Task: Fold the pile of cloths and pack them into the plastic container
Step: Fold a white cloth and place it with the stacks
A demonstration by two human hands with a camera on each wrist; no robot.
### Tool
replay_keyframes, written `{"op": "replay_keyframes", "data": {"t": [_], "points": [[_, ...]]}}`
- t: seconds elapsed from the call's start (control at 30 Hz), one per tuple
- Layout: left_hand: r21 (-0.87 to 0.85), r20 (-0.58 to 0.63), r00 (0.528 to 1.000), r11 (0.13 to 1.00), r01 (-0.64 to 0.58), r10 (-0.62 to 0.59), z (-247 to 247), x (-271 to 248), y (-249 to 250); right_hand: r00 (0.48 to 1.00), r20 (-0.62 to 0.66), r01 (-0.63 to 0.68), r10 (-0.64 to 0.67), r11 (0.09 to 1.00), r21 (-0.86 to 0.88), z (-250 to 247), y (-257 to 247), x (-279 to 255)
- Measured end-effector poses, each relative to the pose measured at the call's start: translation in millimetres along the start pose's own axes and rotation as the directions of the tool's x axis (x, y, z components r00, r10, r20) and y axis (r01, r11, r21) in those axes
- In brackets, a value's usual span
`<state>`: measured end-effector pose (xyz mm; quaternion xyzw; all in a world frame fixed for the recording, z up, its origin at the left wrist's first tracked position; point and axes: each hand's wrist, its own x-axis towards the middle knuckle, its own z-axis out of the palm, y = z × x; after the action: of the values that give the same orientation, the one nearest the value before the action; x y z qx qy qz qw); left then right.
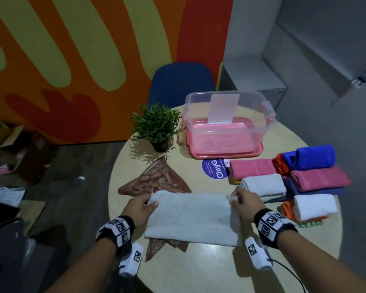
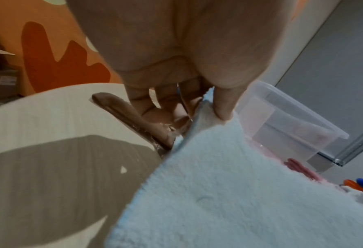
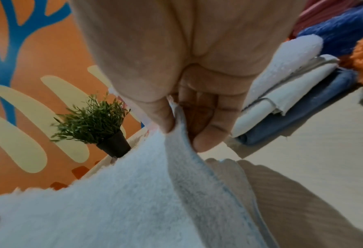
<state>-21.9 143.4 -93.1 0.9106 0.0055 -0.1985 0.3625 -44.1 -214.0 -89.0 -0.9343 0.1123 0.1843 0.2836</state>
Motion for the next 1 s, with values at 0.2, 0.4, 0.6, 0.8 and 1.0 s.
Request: {"op": "replay_keyframes", "data": {"t": [0.2, 0.4, 0.6, 0.8, 1.0], "points": [[0.05, 0.077, 0.994, 0.996, 0.068, -0.072, 19, 33, -4, 0.995, -0.014, -0.097, 0.096, 0.973, -0.209, 27, 5, 8], [-0.06, 0.011, 0.994, 0.992, 0.112, -0.112, 25, 34, -11, 0.978, 0.029, -0.199, 0.206, 0.967, -0.157, 41, 24, -9], [-0.098, -0.052, 0.988, 0.986, 0.136, -0.142, 28, 29, -12, 0.961, 0.04, -0.272, 0.272, 0.962, 0.0, 42, 31, -13], [-0.202, -0.172, 0.982, 0.979, 0.042, -0.077, 27, 28, 7, 0.954, 0.081, -0.293, 0.289, 0.956, 0.032, 31, 37, -24], [-0.054, -0.051, 0.98, 0.98, 0.19, -0.193, 30, 27, -2, 0.935, 0.165, -0.315, 0.314, 0.949, -0.02, 39, 42, -30]]}}
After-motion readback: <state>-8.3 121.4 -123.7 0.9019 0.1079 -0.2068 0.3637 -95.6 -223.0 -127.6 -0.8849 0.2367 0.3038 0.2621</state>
